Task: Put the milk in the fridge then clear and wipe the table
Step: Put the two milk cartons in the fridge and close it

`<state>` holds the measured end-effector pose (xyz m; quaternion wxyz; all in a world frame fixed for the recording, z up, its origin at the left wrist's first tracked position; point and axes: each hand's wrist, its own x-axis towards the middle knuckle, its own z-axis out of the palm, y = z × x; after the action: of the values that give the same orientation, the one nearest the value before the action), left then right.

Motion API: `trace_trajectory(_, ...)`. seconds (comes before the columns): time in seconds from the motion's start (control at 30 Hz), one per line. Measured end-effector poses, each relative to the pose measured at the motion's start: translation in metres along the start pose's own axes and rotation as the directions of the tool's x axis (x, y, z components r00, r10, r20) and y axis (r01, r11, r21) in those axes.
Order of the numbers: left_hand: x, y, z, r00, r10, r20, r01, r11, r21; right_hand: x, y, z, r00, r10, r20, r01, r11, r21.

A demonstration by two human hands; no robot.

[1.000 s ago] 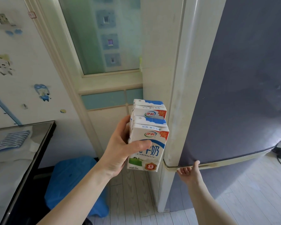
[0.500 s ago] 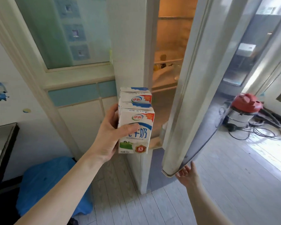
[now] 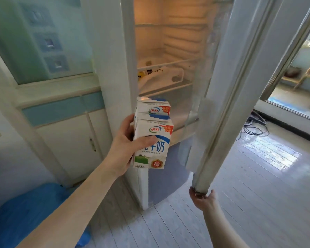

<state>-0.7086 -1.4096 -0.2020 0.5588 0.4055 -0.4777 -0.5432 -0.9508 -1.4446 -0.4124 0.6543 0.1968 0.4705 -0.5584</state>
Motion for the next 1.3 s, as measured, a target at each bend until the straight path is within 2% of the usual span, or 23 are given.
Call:
trace_trajectory(0.1, -0.003, 0.002, 0.007, 1.0, -0.001, 0.011, 0.001, 1.0, 0.011, -0.002, -0.013, -0.014, 0.993, -0.079, -0.085, 0.083, 0.995, 0.047)
trace_trajectory(0.13, -0.004, 0.002, 0.009, 1.0, -0.001, 0.014, 0.001, 1.0, 0.014, -0.004, -0.014, -0.022, 0.986, -0.155, -0.069, 0.158, 0.986, 0.052)
trace_trajectory(0.17, -0.004, 0.002, 0.011, 1.0, -0.002, 0.017, 0.002, 1.0, 0.019, -0.013, -0.015, -0.027, 0.988, -0.151, -0.017, 0.151, 0.986, 0.065)
trace_trajectory(0.2, -0.004, 0.001, 0.013, 1.0, -0.004, 0.02, 0.003, 1.0, 0.023, -0.019, -0.016, -0.032, 0.98, -0.179, 0.082, 0.181, 0.983, -0.015)
trace_trajectory(0.23, -0.004, 0.001, 0.015, 1.0, -0.007, 0.024, 0.006, 1.0, 0.024, -0.023, -0.018, -0.038, 0.965, -0.21, 0.156, 0.211, 0.977, 0.008)
trace_trajectory(0.27, -0.004, 0.0, 0.017, 1.0, -0.01, 0.028, 0.009, 1.0, 0.023, -0.028, -0.02, -0.041, 0.973, -0.211, 0.089, 0.194, 0.966, 0.169)
trace_trajectory(0.3, -0.004, 0.0, 0.019, 0.999, -0.013, 0.032, 0.013, 1.0, 0.022, -0.03, -0.023, -0.037, 0.959, -0.279, -0.051, 0.282, 0.917, 0.282)
trace_trajectory(0.37, -0.003, -0.002, 0.024, 0.999, -0.014, 0.042, 0.013, 1.0, 0.023, -0.039, -0.032, -0.036, 0.935, -0.228, -0.271, 0.3, 0.918, 0.26)
trace_trajectory(0.4, -0.003, -0.003, 0.027, 0.999, -0.014, 0.048, 0.013, 1.0, 0.026, -0.043, -0.028, -0.033, 0.919, -0.289, -0.267, 0.328, 0.938, 0.114)
trace_trajectory(0.43, -0.003, -0.003, 0.03, 0.998, -0.014, 0.055, 0.012, 1.0, 0.028, -0.048, -0.022, -0.031, 0.89, -0.411, -0.199, 0.398, 0.912, -0.104)
trace_trajectory(0.47, -0.003, -0.002, 0.033, 0.998, -0.013, 0.063, 0.012, 1.0, 0.024, -0.05, -0.012, -0.026, 0.899, -0.422, -0.116, 0.4, 0.9, -0.174)
trace_trajectory(0.5, -0.003, -0.001, 0.036, 0.998, -0.013, 0.065, 0.011, 1.0, 0.021, -0.063, -0.008, -0.013, 0.97, -0.243, 0.019, 0.244, 0.967, -0.07)
trace_trajectory(0.53, -0.002, -0.001, 0.038, 0.998, -0.015, 0.066, 0.013, 1.0, 0.02, -0.068, -0.006, -0.005, 0.986, -0.126, 0.11, 0.133, 0.99, -0.052)
trace_trajectory(0.57, -0.001, 0.0, 0.04, 0.998, -0.014, 0.068, 0.013, 1.0, 0.016, -0.071, -0.005, 0.004, 0.977, -0.076, 0.201, 0.104, 0.986, -0.133)
trace_trajectory(0.6, 0.0, 0.001, 0.042, 0.997, -0.01, 0.071, 0.009, 1.0, 0.01, -0.079, -0.005, 0.014, 0.955, -0.096, 0.282, 0.183, 0.935, -0.303)
trace_trajectory(0.63, 0.0, 0.001, 0.043, 0.997, -0.006, 0.071, 0.005, 1.0, 0.002, -0.087, -0.007, 0.03, 0.916, -0.203, 0.347, 0.331, 0.87, -0.365)
trace_trajectory(0.7, 0.003, 0.004, 0.045, 0.997, 0.008, 0.073, -0.007, 1.0, -0.016, -0.102, -0.013, 0.062, 0.825, -0.194, 0.531, 0.388, 0.878, -0.282)
trace_trajectory(0.73, 0.004, 0.004, 0.046, 0.997, 0.011, 0.073, -0.01, 1.0, -0.018, -0.112, -0.013, 0.078, 0.782, -0.197, 0.592, 0.446, 0.839, -0.311)
trace_trajectory(0.87, 0.019, 0.012, 0.051, 0.998, 0.041, 0.041, -0.04, 0.999, -0.027, -0.172, -0.02, 0.13, 0.554, -0.171, 0.815, 0.727, 0.576, -0.374)
trace_trajectory(0.97, 0.037, 0.019, 0.056, 0.998, 0.066, 0.009, -0.066, 0.996, -0.056, -0.194, -0.029, 0.153, 0.415, -0.193, 0.889, 0.864, 0.39, -0.318)
trace_trajectory(1.0, 0.044, 0.021, 0.057, 0.997, 0.074, -0.001, -0.074, 0.995, -0.064, -0.197, -0.034, 0.158, 0.37, -0.191, 0.909, 0.889, 0.359, -0.286)
trace_trajectory(1.1, 0.068, 0.024, 0.063, 0.995, 0.097, -0.037, -0.099, 0.992, -0.077, -0.199, -0.049, 0.175, 0.291, -0.183, 0.939, 0.921, 0.32, -0.223)
trace_trajectory(1.3, 0.128, 0.022, 0.081, 0.98, 0.158, -0.12, -0.16, 0.987, -0.006, -0.179, -0.082, 0.227, 0.218, -0.124, 0.968, 0.956, 0.225, -0.187)
